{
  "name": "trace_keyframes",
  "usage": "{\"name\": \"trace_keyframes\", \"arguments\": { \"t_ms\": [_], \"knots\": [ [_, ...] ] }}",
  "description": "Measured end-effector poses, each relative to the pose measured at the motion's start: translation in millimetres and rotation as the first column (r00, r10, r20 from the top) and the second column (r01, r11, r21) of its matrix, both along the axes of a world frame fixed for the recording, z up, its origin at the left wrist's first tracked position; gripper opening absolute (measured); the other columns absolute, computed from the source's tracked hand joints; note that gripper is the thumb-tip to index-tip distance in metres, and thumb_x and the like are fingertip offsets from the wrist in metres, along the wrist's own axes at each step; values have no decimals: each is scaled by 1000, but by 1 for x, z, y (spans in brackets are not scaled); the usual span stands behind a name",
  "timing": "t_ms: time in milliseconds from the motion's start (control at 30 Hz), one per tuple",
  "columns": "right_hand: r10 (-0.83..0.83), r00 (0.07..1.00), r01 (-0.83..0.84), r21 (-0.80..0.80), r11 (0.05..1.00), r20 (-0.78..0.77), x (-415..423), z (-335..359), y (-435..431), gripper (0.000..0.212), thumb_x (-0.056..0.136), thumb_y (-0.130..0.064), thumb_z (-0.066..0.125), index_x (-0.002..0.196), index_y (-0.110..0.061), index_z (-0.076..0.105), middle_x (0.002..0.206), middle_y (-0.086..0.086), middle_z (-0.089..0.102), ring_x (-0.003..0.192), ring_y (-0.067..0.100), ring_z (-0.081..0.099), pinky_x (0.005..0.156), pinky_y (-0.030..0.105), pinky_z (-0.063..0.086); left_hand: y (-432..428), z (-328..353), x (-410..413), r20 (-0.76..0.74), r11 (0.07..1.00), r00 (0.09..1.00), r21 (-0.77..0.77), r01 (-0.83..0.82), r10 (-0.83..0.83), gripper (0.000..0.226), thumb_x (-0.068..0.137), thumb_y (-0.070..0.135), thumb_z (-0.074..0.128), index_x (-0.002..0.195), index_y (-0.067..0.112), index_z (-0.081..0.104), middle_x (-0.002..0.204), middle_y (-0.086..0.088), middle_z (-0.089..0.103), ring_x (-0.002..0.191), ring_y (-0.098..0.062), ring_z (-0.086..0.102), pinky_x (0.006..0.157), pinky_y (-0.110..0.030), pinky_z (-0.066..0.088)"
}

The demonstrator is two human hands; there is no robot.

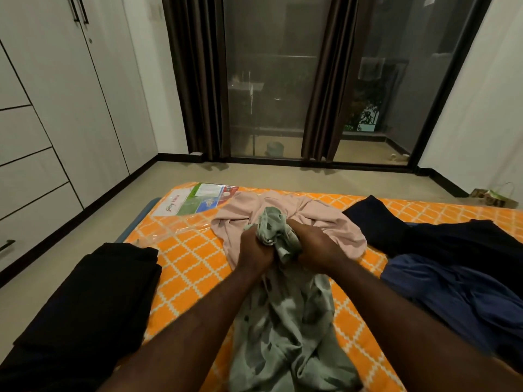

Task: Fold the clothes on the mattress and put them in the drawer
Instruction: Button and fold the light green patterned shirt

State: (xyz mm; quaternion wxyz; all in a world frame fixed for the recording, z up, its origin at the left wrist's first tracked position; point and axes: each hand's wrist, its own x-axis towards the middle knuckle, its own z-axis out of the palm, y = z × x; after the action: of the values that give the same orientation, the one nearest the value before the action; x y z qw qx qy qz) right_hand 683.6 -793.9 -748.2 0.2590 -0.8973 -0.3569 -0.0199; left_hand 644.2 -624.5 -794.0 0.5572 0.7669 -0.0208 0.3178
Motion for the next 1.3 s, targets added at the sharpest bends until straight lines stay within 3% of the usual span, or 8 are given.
{"name": "trace_keyframes", "arguments": {
  "t_ms": [167,300,400,500,733,1000,1167,1300],
  "knots": [
    [-225,843,87,287,954,490,3,-2,11,40,87,-38,69,126,-30,68,120,-3,72,104,26,69,68,34,54,20,15,28,57,984,998,175,18,-28,43,88,30,61,109,-7,66,107,-18,67,105,-17,62,92,-22,50],
    [-135,724,-9,205,979,676,2,-7,11,32,87,-38,75,113,-19,73,123,5,69,103,28,68,70,34,54,34,32,25,14,928,991,352,120,-133,47,98,24,60,139,18,39,139,0,42,136,-7,35,119,-26,26],
    [121,951,-72,-179,981,283,2,-37,4,52,84,-37,73,133,-22,64,138,5,58,123,31,58,92,35,47,58,2,17,-350,739,922,576,351,-165,66,97,25,66,151,23,29,158,-1,30,147,-12,24,118,-22,20],
    [94,970,-210,-575,791,-225,-7,-69,3,86,85,-62,56,159,-30,28,171,-1,10,157,30,9,122,48,22,73,-34,-5,-338,370,936,860,351,-101,53,89,33,66,140,20,58,150,-11,50,138,-29,43,103,-36,50],
    [91,971,-197,-531,824,-219,-20,-51,0,79,95,-68,50,160,-46,11,172,-8,-3,158,29,-6,123,61,6,78,-40,-41,-313,371,941,865,337,-126,76,88,37,70,154,28,34,164,-6,28,143,-34,43,107,-46,48],
    [135,967,-245,-661,709,-214,-48,-35,-22,76,96,-69,46,157,-55,4,171,-4,-12,156,28,-14,122,60,4,75,-23,-79,-495,-14,852,866,500,-169,103,78,24,78,161,15,18,167,-14,17,154,-34,15,122,-47,25],
    [139,967,-249,-689,681,-212,-61,-25,-38,81,97,-43,59,159,-50,7,171,0,-13,157,28,-12,126,50,11,72,-22,-97,-575,-112,817,815,568,-45,116,81,40,78,160,32,-8,170,-6,-5,156,-29,-4,125,-48,14],
    [146,975,-221,-836,502,-170,-77,-21,-53,120,86,-20,78,157,-52,-13,167,1,-27,154,31,-24,122,61,12,67,-22,-112,-564,-103,825,823,558,-39,108,88,56,67,158,39,-13,169,0,-11,156,-28,-4,125,-47,11]
  ]
}}
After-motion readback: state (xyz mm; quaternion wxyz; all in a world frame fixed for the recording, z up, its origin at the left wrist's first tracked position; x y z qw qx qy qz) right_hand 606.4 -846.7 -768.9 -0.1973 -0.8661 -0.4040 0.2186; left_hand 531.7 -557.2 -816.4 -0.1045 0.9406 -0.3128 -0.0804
